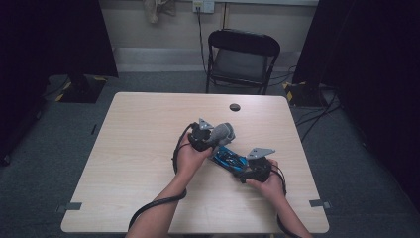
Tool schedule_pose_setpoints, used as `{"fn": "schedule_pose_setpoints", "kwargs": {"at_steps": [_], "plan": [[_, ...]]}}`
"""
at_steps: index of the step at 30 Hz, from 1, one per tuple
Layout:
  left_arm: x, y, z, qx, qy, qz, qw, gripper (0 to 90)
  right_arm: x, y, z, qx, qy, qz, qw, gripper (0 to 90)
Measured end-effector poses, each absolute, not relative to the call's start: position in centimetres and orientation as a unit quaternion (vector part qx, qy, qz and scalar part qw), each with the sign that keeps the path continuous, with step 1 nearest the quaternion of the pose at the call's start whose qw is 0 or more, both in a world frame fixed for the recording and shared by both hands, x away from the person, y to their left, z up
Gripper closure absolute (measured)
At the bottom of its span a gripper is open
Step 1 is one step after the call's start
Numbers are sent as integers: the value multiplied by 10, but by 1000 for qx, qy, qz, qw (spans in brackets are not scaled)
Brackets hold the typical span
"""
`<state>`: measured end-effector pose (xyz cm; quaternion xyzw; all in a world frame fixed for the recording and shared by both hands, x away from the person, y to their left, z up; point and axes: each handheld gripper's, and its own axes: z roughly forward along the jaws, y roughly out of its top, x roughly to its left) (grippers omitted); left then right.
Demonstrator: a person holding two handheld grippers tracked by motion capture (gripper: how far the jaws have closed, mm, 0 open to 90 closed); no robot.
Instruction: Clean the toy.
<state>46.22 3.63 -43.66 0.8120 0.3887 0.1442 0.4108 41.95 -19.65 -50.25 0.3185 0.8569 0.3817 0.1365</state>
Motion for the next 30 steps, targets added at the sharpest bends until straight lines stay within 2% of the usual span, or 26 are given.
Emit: {"fn": "schedule_pose_setpoints", "kwargs": {"at_steps": [22,30], "plan": [[431,-27,-453,846,332,75,411,692,420,-197,-502,318,857,381,137,235],[427,-31,-462,851,312,90,413,689,420,-196,-503,318,857,381,137,234]]}}
